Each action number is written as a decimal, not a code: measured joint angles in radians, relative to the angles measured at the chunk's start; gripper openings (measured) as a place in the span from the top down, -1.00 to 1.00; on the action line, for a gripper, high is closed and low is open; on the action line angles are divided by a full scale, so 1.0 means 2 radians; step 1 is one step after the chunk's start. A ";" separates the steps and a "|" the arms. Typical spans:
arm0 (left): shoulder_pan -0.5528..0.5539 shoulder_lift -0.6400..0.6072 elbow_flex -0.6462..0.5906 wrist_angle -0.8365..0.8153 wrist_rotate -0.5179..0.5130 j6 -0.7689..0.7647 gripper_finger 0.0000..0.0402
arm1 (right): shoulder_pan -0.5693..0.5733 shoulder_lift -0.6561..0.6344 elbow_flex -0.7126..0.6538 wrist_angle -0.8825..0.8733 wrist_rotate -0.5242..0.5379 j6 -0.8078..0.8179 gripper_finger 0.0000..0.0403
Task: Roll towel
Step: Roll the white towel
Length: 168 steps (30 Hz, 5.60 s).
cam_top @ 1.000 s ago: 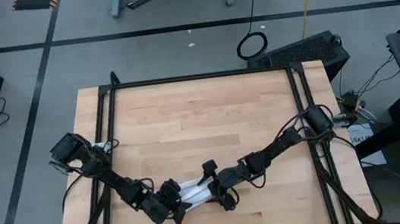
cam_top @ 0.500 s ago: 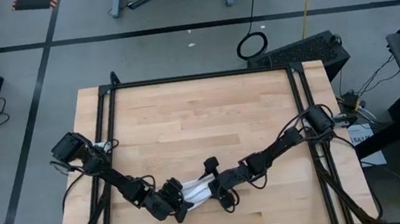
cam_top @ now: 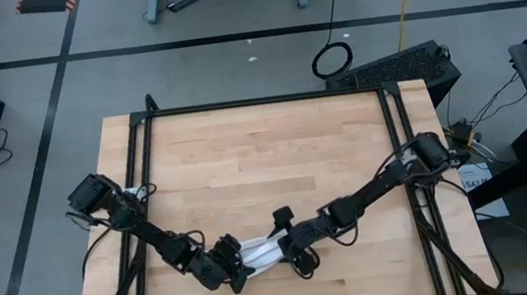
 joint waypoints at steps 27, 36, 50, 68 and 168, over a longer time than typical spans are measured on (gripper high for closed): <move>0.009 0.000 0.000 0.002 0.010 0.013 0.43 | 0.006 0.053 0.000 0.085 -0.020 0.043 -0.56; 0.010 -0.003 0.001 -0.003 -0.014 0.039 0.43 | 0.006 0.057 0.000 0.081 -0.008 0.050 -0.56; 0.009 -0.075 0.009 -0.074 -0.031 0.095 -0.44 | 0.005 0.057 0.000 0.052 -0.009 0.056 -0.56; -0.055 -0.075 0.009 0.036 -0.195 0.360 -0.59 | -0.003 0.057 0.000 0.046 -0.014 0.089 -0.56; -0.024 0.042 0.008 0.000 -0.129 0.271 -0.78 | -0.046 0.070 -0.048 0.229 -0.081 0.098 0.99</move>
